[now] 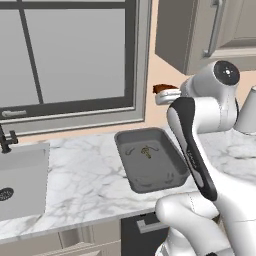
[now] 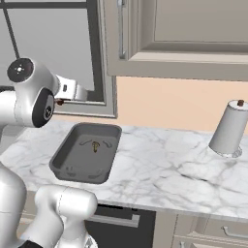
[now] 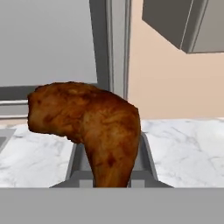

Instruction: Place one mushroom and one chicken drumstick in each tupperware on the nearby counter, to pack two identical lunches.

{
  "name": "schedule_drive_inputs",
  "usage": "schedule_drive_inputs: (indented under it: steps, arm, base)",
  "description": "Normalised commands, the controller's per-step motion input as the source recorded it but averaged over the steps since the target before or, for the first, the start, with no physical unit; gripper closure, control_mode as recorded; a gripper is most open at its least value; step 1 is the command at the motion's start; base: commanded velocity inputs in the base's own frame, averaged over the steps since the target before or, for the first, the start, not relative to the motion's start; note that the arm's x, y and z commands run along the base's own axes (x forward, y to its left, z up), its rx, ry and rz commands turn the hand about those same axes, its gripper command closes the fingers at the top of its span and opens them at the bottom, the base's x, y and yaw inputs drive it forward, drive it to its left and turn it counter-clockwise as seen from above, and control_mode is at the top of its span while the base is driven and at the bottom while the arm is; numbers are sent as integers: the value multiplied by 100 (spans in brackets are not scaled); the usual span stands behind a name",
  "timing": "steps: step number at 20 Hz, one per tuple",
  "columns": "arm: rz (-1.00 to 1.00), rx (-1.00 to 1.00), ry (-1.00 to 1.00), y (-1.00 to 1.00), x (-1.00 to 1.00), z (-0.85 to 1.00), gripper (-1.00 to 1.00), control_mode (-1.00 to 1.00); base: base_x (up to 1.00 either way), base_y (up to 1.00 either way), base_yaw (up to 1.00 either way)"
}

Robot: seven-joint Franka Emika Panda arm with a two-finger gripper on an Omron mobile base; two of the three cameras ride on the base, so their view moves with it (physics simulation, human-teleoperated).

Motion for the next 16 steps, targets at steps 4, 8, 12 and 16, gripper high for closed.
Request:
schedule_drive_inputs:
  steps: [4,8,12,16]
  arm:
    - [0,-3,9,47,0,-83,100,-100]
    - [0,-1,14,31,0,-74,100,-100]
    - [0,0,27,1,0,-64,100,-100]
    - [0,0,23,0,0,-59,100,-100]
  base:
    - [0,0,0]
    - [0,0,0]
    - [0,0,0]
    - [0,0,0]
